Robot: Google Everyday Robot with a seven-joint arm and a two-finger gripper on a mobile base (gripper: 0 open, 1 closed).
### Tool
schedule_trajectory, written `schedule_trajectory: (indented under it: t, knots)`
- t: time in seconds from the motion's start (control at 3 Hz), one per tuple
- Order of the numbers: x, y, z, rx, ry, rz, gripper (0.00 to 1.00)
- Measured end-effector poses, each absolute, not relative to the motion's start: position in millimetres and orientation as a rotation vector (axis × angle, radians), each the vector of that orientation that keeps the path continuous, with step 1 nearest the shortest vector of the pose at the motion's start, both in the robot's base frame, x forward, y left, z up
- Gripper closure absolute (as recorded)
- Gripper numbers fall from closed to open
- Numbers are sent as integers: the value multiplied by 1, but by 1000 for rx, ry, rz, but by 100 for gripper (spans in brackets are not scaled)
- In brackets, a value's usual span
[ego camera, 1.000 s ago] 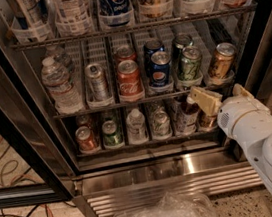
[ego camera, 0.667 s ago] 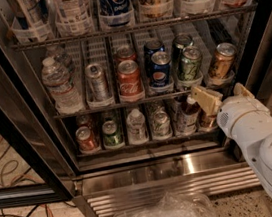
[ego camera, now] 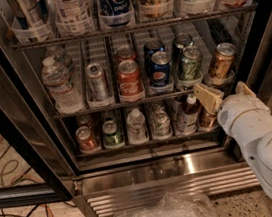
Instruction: Pick orange can from middle shelf of fridge
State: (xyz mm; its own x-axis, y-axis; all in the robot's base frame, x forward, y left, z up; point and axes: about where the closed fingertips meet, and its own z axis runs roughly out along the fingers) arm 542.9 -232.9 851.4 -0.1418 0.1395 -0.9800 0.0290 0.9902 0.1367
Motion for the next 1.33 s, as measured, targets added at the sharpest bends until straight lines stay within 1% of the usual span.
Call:
schedule_trajectory:
  t: [0.33, 0.67, 1.33]
  knots:
    - [547, -237, 852, 138, 1710, 83, 34]
    - [550, -241, 850, 150, 1707, 76, 38]
    - [571, -250, 839, 188, 1697, 59, 37]
